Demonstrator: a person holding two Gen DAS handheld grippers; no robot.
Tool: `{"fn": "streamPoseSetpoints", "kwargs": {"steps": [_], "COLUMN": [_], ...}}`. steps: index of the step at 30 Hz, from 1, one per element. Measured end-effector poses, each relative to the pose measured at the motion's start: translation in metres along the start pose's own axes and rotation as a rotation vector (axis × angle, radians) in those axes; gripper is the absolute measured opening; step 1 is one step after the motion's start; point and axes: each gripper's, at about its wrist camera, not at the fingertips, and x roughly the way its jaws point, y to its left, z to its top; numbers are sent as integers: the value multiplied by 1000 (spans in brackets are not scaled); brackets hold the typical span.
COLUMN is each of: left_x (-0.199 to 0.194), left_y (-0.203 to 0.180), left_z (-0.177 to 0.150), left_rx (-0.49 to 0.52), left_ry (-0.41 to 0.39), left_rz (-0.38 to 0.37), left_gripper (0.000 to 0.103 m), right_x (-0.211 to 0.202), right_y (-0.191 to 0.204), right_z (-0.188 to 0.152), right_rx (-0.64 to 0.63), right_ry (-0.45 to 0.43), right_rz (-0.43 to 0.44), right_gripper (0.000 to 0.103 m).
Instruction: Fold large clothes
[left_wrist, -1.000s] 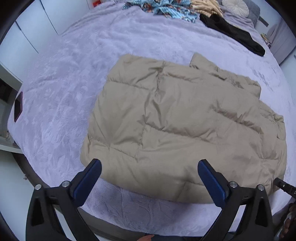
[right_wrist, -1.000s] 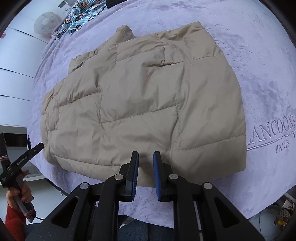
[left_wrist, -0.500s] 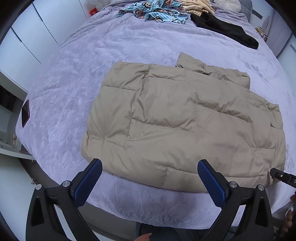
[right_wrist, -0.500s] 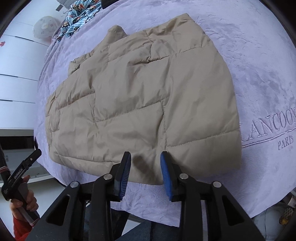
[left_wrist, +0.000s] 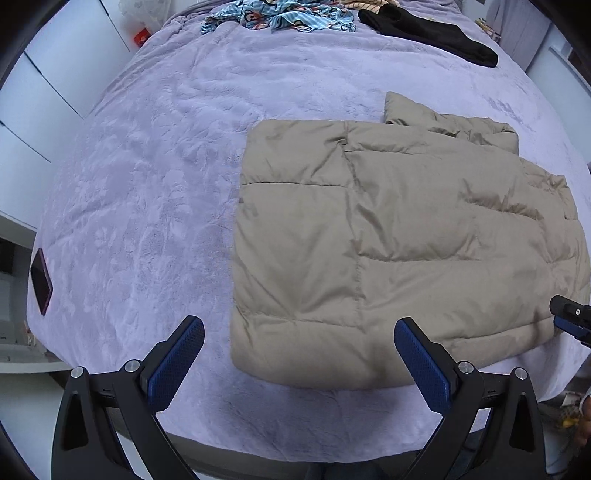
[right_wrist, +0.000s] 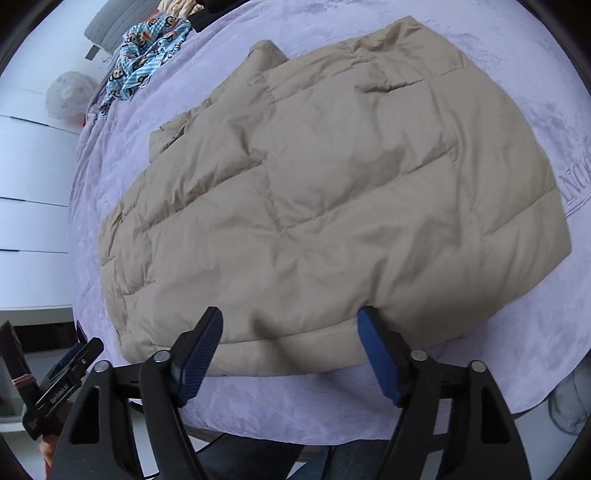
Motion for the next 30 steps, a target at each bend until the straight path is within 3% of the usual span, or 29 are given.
{"fn": "streamPoseSetpoints", "kwargs": {"steps": [7,13,19,22,27,30], "left_x": [20,38,54,70,118,137], "left_y": [35,44,77,98,113,92], "left_z": [10,13,22,32,46,56], "left_rx": [19,-15,-95,-121,-155,-83], "left_ry": [20,29,46,67,156,194], "left_rz": [-75,-70,-212,-295,-529,-636], "left_gripper": [103,103,103,103,103,103], "right_x": [17,21,21,28,31,30], "right_y": [47,63,75,79,75,73], "right_z": [-25,-19,-11,-9,-11,-11], "right_rx": [4,-33,-19,-45,-20,-16], "right_ry": [22,3,-36,35,102,102], "right_rz": [-1,-23,13,3,9,-22], "right_gripper": [80,81,82,82,82,82]}}
